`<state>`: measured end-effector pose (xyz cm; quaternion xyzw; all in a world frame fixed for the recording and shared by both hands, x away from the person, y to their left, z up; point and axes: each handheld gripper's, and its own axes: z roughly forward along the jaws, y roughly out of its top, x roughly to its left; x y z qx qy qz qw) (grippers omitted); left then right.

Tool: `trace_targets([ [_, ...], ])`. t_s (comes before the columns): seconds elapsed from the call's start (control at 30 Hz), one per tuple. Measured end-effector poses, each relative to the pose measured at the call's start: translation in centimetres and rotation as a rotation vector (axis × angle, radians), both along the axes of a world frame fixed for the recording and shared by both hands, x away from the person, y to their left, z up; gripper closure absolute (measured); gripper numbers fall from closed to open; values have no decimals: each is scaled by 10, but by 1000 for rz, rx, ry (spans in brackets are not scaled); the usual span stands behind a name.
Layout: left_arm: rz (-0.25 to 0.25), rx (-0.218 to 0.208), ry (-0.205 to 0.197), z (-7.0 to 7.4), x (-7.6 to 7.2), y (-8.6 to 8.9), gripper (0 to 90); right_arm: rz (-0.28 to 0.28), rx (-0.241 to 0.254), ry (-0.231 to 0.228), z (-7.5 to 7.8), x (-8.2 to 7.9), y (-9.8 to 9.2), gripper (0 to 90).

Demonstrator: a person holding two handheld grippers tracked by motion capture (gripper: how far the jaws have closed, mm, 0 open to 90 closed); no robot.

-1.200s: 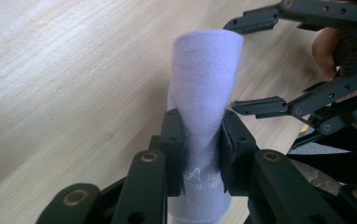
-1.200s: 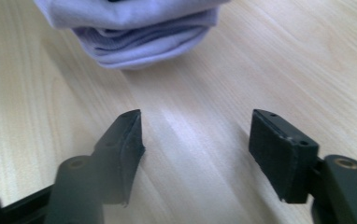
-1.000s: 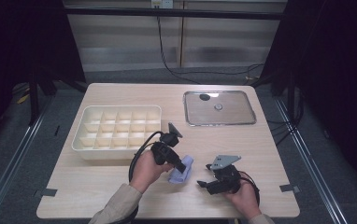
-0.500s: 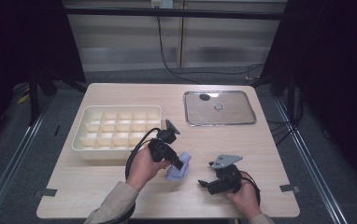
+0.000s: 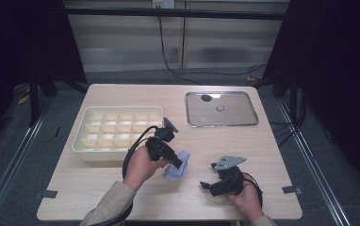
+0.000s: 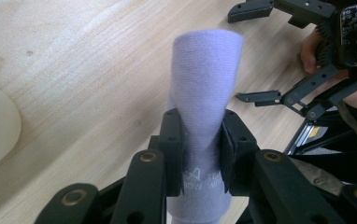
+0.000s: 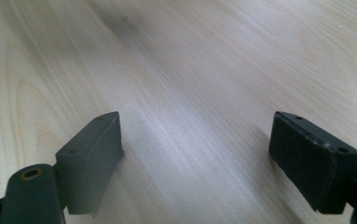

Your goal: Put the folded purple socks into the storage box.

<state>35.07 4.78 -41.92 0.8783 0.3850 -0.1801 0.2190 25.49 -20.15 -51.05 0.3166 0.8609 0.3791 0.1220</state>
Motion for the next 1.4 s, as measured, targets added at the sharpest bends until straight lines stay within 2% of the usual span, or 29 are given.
trace_targets([
  [0.07, 11, -8, 2, 1, 0, 0, 734, 0, -1, 0, 0, 0, 0, 168],
  [0.1, -6, 0, 0, 2, 1, 1, 734, -1, -2, 0, 0, 0, 0, 168],
  [0.17, 16, -9, 1, 3, 1, 0, 733, -1, 0, 0, 0, 0, 0, 168],
  [0.27, 0, -4, -6, 7, 2, 1, 734, -3, 0, 3, 0, 0, 0, 167],
  [0.63, 12, -6, -14, 18, 6, 1, 733, -9, 0, 3, 0, -1, 0, 168],
  [0.67, 31, -15, -14, 18, 5, 0, 733, -8, 0, 2, 0, -1, 0, 168],
  [0.73, 10, -8, -14, 20, 7, 1, 733, -9, -1, 0, 0, 0, 0, 167],
  [0.93, 10, -5, -17, 25, 10, 2, 734, -9, 0, 3, 0, -1, 0, 167],
  [1.03, 26, -6, -19, 29, 11, 1, 733, -6, -2, -9, 0, 0, 0, 167],
  [1.23, 14, -1, -24, 34, 15, 3, 733, -7, -3, -9, 0, 0, 0, 168],
  [1.37, 34, -8, -29, 37, 17, 5, 733, -6, 2, -1, 0, 0, 0, 168],
  [1.4, 22, -4, -29, 38, 18, 6, 733, -5, 0, -2, 0, 0, 0, 167],
])
